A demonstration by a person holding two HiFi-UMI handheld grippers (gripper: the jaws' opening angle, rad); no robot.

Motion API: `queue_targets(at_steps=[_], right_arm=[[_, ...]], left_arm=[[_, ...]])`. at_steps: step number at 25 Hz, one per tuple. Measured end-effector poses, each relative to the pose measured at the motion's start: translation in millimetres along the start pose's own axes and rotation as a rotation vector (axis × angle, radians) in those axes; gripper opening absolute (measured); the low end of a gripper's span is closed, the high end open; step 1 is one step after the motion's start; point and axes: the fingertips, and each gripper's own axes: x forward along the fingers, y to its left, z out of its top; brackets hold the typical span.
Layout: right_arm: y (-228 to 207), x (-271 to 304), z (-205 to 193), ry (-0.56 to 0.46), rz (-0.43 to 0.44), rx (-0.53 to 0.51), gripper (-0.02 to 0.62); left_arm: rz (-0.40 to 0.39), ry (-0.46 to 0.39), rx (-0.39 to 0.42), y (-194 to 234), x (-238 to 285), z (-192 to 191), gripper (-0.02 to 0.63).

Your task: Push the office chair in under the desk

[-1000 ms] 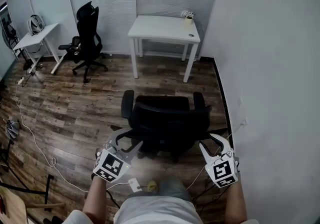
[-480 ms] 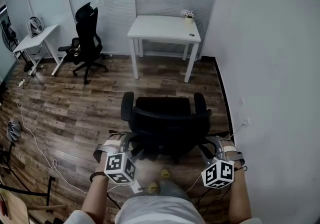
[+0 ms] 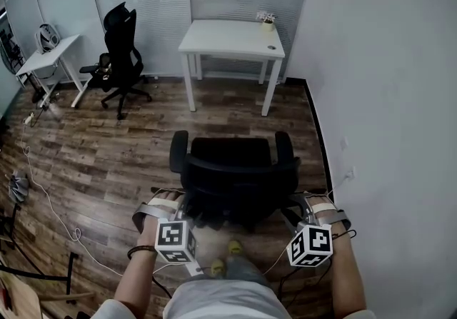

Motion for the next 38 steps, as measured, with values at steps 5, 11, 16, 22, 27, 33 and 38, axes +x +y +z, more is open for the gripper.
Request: queue_targets(at_steps=[5,11,16,22,27,33,38], right_arm=[[1,3,-2,0.006,0.003,0.024,0.147],[-8,8,-3,-0.007,-0.021,0.049,0.166],[-17,20,-2,-0.026,-0.042,0.059,0.167],[-44,42,-6,-0.032,-0.032,0.075,0.167],[-74,68,-10,-0.040,-0.034,0.077,0.167],[-112,97,-18,-0.053,-0.035,0.070,0.167],[-145,120,-24,-0.064,-0.028,0.065,0.167]], left_arm=[[0.005,-0.004,0.003,0,1,2,0.160],[0.013,-0.012,0.007,9,7,1,0.161],[0.020,-0.006,0.012,18,18,-6,0.161],[0.029,0.007,0.012,46,41,-14,0.161],[0.038,0.005,0.011,78,64,-19,0.164],[0.053,0.015,-0.001,117,94,-25,0.169],[0.062,0.031,-0.022,151,116,-29,0.173]])
